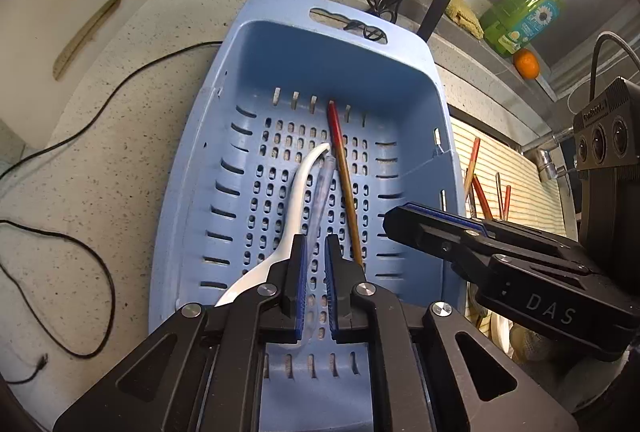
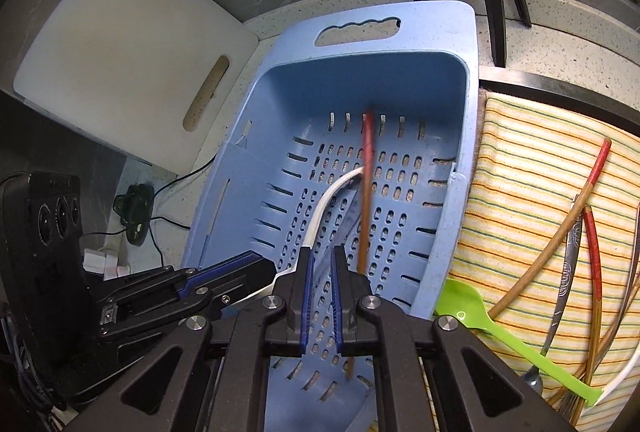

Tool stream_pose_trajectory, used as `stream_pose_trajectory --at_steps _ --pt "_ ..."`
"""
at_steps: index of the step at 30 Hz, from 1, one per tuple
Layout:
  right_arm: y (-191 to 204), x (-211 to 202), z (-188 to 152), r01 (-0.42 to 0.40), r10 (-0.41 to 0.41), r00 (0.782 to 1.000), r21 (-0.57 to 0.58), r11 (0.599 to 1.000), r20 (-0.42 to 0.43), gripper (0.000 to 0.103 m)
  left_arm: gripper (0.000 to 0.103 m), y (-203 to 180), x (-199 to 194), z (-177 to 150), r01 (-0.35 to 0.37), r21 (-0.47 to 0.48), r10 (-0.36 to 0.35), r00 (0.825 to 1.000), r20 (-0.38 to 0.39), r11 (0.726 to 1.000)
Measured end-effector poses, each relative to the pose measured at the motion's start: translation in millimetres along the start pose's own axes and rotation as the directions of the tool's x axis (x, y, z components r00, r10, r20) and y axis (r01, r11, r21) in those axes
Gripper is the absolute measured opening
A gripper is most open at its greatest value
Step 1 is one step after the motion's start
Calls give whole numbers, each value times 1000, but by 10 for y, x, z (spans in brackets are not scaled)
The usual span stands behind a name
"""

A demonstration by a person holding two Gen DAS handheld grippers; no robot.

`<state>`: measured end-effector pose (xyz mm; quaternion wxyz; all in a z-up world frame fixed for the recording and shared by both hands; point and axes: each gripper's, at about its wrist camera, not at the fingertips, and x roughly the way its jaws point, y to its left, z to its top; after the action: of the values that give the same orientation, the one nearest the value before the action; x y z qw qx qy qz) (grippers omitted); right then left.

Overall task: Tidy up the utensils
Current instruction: 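Carry both utensils into the blue basket and open both tools, then return both tools to the towel above the large white spoon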

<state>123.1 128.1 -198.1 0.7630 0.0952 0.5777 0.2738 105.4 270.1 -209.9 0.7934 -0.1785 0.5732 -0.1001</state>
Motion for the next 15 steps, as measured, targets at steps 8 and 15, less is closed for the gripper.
stream_pose_trajectory --at_steps 8,15 --pt "-93 -294 -42 -39 39 999 -12 999 32 20 12 -141 -150 -79 -6 -2 6 999 40 1000" --pt "-351 -811 -131 -94 96 992 -28 995 79 26 13 -473 -400 -229 -11 28 8 994 107 1000"
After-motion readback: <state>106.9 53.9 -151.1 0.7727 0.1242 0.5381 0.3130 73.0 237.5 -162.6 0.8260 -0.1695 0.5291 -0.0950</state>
